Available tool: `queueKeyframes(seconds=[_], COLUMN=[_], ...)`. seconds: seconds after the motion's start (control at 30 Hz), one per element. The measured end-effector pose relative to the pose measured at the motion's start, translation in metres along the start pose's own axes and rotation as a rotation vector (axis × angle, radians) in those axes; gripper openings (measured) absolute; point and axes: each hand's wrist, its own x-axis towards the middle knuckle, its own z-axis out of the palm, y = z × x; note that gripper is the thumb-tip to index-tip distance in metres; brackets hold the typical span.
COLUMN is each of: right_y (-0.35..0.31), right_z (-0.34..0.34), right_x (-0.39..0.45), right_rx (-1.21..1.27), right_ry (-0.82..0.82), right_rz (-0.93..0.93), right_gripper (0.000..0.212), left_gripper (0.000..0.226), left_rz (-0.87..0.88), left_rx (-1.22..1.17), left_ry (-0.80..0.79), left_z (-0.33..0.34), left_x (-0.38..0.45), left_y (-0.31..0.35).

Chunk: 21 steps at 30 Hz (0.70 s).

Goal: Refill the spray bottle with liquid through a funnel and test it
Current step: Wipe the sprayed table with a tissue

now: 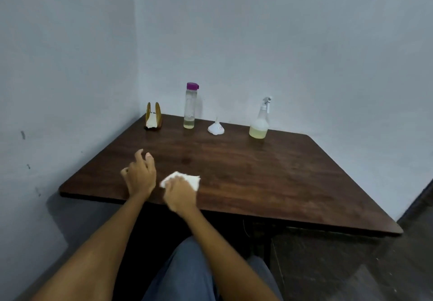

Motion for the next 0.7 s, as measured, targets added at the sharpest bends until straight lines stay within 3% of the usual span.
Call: queueKeyframes(seconds=[0.13, 0.2, 0.37, 0.57, 0.7], right_y=[-0.022, -0.009, 0.062, 0.2, 0.249], right_z=[0.004, 0.001, -0.023, -0.073, -0.098], right_x=[0.05, 0.075, 0.113, 0.092, 0.071], right_rx=[0.087, 0.078, -0.132, -0.201, -0.153], right_ry=[-0.243, -0.262, -0.163, 0.06, 0.149], right_rz=[-0.066, -0.019, 0.064, 0.506, 0.745], right_gripper=[0.041, 0.042, 0.035, 0.03, 0.038], left_gripper=[0.04, 0.043, 0.048, 0.052, 0.054], left_rz=[-0.042, -0.063, -0.02, 0.015, 0.025], left_rx=[-0.041, -0.014, 0.094, 0.145, 0.117], left_ry=[0.002, -0.032, -0.178, -0.232, -0.27], left_z=[-0.006, -0.003, 0.025, 0.042, 0.044], left_x=[0.018, 0.026, 0.031, 0.032, 0.037], left_y=[-0.005, -0.007, -0.002, 0.027, 0.037])
